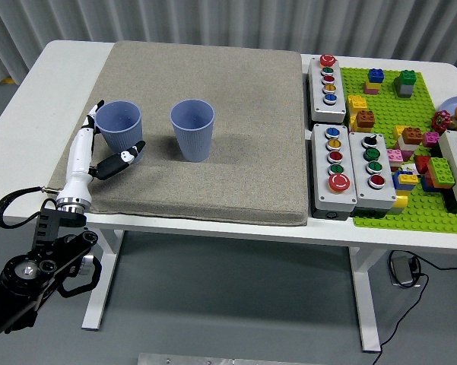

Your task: Pick cup pour cup place

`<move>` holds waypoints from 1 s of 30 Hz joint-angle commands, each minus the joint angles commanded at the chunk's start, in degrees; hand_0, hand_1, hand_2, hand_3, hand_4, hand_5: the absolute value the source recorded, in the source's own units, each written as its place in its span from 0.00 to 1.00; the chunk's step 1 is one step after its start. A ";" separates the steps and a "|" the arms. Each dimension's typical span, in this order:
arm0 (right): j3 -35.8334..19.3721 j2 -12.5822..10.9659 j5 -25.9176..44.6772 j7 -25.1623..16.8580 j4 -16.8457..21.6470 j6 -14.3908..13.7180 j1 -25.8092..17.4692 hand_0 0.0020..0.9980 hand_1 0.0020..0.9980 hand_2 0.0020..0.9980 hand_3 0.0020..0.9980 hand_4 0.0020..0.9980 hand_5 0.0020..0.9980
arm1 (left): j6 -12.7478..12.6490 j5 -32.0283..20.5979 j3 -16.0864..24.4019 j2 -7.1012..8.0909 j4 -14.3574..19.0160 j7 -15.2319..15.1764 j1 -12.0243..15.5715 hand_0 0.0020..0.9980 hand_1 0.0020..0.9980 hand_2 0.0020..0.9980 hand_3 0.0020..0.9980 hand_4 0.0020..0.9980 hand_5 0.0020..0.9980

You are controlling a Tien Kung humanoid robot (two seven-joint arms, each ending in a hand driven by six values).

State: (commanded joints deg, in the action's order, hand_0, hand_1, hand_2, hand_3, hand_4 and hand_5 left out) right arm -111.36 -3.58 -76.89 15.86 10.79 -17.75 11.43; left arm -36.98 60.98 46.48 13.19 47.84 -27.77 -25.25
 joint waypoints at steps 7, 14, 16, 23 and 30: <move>-0.12 0.00 -0.21 0.01 0.01 0.07 -0.26 0.67 0.60 0.56 0.57 0.00 0.06 | 0.00 0.52 0.66 0.14 0.12 0.69 0.49 0.82 0.88 1.00 1.00 0.97 0.42; -0.19 0.00 -0.27 -0.01 0.00 0.11 -0.25 0.67 0.60 0.56 0.57 0.00 0.06 | 0.00 0.48 2.59 -0.07 0.14 0.61 1.34 0.85 0.90 1.00 1.00 1.00 0.45; -0.20 0.00 -0.22 -0.01 -0.01 0.13 -0.18 0.67 0.60 0.56 0.57 0.00 0.06 | 0.00 0.57 3.62 -0.01 0.34 0.51 1.64 0.85 0.90 1.00 1.00 1.00 0.45; -0.05 -0.02 0.22 -0.09 -0.06 0.13 -0.06 0.67 0.60 0.56 0.57 0.00 0.07 | 0.00 2.69 7.11 1.80 4.18 0.78 3.78 0.86 0.91 1.00 1.00 1.00 0.48; -0.42 -0.12 -0.12 -0.06 -0.08 0.34 0.02 0.67 0.60 0.56 0.57 0.00 0.07 | 0.31 6.98 11.08 3.81 11.25 2.15 7.19 0.86 0.91 1.00 1.00 1.00 0.48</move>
State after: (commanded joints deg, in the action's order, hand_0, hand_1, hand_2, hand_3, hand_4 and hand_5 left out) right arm -111.78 -3.69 -77.02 15.80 10.71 -17.42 11.45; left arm -36.66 67.96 57.55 17.01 59.10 -25.62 -18.06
